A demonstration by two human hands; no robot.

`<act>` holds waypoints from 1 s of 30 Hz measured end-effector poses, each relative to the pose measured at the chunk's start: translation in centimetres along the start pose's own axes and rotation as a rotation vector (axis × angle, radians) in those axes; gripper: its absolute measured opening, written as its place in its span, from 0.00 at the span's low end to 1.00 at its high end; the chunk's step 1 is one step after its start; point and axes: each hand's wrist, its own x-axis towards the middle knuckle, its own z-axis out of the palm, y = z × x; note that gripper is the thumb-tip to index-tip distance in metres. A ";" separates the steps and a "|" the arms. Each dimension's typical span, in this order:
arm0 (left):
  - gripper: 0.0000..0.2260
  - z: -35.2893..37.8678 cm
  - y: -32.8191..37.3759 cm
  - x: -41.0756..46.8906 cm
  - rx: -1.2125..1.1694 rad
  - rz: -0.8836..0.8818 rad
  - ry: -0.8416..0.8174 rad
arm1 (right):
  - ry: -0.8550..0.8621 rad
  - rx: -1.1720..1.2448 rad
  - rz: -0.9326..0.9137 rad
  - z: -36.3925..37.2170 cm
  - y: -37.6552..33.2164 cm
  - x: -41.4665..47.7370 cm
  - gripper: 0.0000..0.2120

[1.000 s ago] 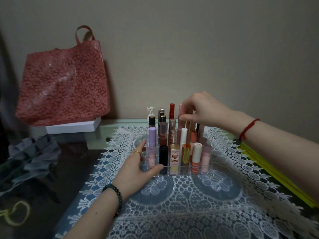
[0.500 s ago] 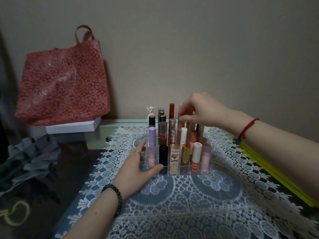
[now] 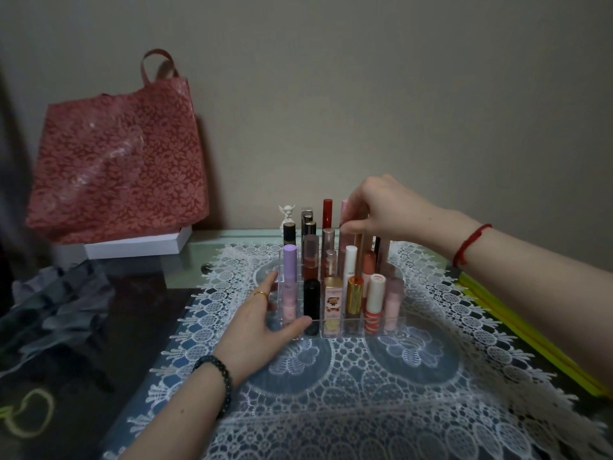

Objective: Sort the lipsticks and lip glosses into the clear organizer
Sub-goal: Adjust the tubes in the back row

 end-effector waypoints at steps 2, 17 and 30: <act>0.47 0.0 0.0 0.0 0.004 -0.003 -0.007 | -0.010 -0.004 -0.002 -0.1 0.0 0.0 0.08; 0.46 0.0 0.1 -0.1 -0.005 -0.003 -0.004 | -0.019 -0.028 -0.011 -0.4 0.1 -0.1 0.06; 0.46 0.0 0.5 -0.2 -0.008 -0.015 -0.007 | 0.017 0.007 0.012 -2.3 2.0 -1.4 0.07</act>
